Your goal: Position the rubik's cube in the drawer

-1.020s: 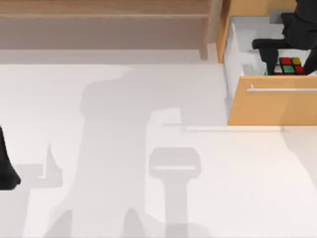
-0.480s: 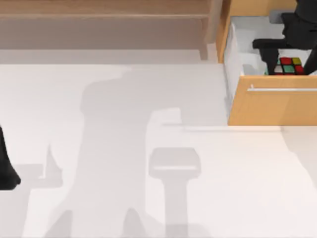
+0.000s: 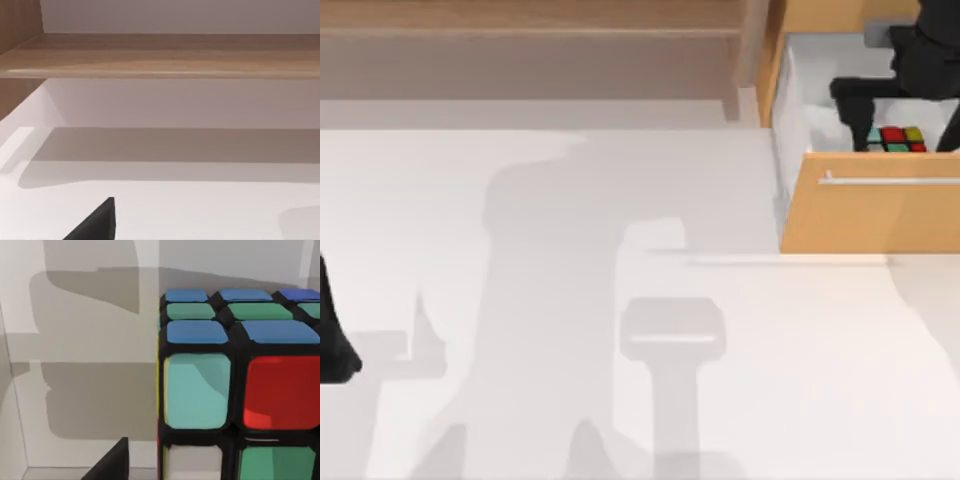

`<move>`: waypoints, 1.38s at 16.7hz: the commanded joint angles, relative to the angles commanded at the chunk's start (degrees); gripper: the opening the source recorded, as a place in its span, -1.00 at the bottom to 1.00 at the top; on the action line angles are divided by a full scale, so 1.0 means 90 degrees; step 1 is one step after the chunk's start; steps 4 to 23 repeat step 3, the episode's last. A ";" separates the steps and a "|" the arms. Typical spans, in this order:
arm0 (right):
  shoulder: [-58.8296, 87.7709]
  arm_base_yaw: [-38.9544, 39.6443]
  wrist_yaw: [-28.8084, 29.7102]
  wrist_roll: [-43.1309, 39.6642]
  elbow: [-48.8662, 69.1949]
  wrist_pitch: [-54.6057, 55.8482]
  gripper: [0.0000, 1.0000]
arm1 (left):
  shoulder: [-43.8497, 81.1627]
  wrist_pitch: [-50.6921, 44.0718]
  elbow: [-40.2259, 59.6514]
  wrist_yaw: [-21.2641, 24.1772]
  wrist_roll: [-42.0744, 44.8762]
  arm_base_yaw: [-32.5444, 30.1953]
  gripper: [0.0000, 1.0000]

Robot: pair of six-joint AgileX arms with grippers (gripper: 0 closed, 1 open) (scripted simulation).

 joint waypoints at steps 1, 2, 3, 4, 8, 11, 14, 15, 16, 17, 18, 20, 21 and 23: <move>0.0000 0.0000 0.0000 0.0000 0.0000 0.0000 1.00 | 0.0000 0.0000 0.0000 0.0000 0.0000 0.0000 1.00; 0.0000 0.0000 0.0000 0.0000 0.0000 0.0000 1.00 | 0.0000 0.0000 0.0000 0.0000 0.0000 0.0000 1.00; 0.0000 0.0000 0.0000 0.0000 0.0000 0.0000 1.00 | 0.0000 0.0000 0.0000 0.0000 0.0000 0.0000 1.00; 0.0000 0.0000 0.0000 0.0000 0.0000 0.0000 1.00 | 0.0000 0.0000 0.0000 0.0000 0.0000 0.0000 1.00; 0.0000 0.0000 0.0000 0.0000 0.0000 0.0000 1.00 | 0.0000 0.0000 0.0000 0.0000 0.0000 0.0000 1.00; 0.0000 0.0000 0.0000 0.0000 0.0000 0.0000 1.00 | 0.0000 0.0000 0.0000 0.0000 0.0000 0.0000 1.00; 0.0000 0.0000 0.0000 0.0000 0.0000 0.0000 1.00 | 0.0000 0.0000 0.0000 0.0000 0.0000 0.0000 1.00; 0.0000 0.0000 0.0000 0.0000 0.0000 0.0000 1.00 | 0.0000 0.0000 0.0000 0.0000 0.0000 0.0000 1.00; 0.0000 0.0000 0.0000 0.0000 0.0000 0.0000 1.00 | 0.0000 0.0000 0.0000 0.0000 0.0000 0.0000 1.00; 0.0000 0.0000 0.0000 0.0000 0.0000 0.0000 1.00 | 0.0000 0.0000 0.0000 0.0000 0.0000 0.0000 1.00; 0.0000 0.0000 0.0000 0.0000 0.0000 0.0000 1.00 | 0.0000 0.0000 0.0000 0.0000 0.0000 0.0000 1.00; 0.0000 0.0000 0.0000 0.0000 0.0000 0.0000 1.00 | 0.0000 0.0000 0.0000 0.0000 0.0000 0.0000 1.00; 0.0000 0.0000 0.0000 0.0000 0.0000 0.0000 1.00 | 0.0000 0.0000 0.0000 0.0000 0.0000 0.0000 1.00; 0.0000 0.0000 0.0000 0.0000 0.0000 0.0000 1.00 | 0.0000 0.0000 0.0000 0.0000 0.0000 0.0000 1.00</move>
